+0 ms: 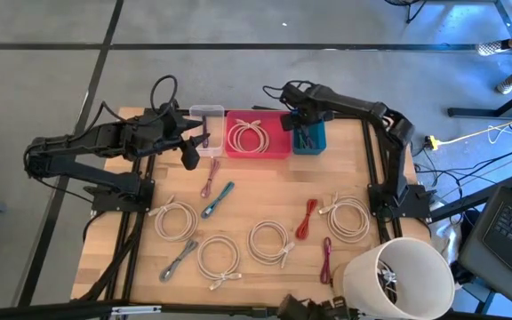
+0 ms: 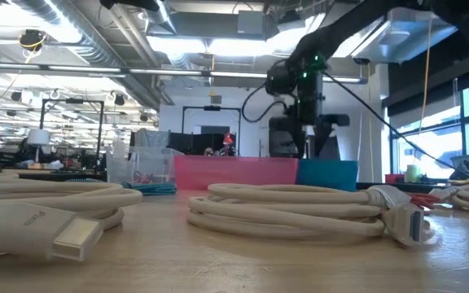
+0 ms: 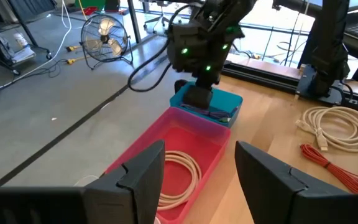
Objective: Pick & Place USB Port
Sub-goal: Put the light brown HDMI cable into the pink bin
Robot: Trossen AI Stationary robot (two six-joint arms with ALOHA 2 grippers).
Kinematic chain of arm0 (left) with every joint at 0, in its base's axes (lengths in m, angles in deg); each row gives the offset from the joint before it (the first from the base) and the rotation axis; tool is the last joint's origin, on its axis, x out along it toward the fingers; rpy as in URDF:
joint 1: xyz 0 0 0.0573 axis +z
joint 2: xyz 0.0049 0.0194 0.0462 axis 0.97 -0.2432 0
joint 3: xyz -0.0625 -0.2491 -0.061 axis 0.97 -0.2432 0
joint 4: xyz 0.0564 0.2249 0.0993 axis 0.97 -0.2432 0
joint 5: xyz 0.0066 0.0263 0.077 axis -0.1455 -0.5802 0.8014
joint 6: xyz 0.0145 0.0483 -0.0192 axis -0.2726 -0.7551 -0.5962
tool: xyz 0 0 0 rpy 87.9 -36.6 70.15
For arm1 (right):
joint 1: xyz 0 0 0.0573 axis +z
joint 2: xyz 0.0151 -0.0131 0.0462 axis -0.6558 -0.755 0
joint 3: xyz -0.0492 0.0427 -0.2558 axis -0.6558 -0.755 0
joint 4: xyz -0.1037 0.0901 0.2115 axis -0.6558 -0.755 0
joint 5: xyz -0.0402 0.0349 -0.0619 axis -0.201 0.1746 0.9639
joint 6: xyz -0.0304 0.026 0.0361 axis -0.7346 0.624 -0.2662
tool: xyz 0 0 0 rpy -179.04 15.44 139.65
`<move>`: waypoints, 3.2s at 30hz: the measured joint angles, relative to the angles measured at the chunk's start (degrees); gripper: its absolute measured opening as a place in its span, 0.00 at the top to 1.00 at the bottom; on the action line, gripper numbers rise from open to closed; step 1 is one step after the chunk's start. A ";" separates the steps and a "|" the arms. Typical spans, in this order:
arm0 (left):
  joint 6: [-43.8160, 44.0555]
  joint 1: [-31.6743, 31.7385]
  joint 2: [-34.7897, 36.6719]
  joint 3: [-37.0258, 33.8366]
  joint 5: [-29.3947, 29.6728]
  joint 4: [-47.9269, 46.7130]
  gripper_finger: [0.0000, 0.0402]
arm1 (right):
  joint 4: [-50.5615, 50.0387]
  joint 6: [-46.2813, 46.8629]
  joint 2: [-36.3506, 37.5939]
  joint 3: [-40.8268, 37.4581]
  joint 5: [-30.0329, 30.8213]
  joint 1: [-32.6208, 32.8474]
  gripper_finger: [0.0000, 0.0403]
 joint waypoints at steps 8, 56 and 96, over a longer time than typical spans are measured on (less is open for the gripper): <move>0.31 -0.02 0.00 0.00 0.00 0.00 0.53 | -9.08 4.01 6.85 0.02 0.32 10.97 0.53; -2.65 0.00 -0.04 0.00 0.02 0.61 0.53 | 16.78 54.95 25.24 -49.06 -22.50 59.82 0.53; -2.07 0.02 -3.24 0.00 -0.11 2.25 0.53 | 20.51 14.68 18.51 -3.51 9.77 34.56 0.92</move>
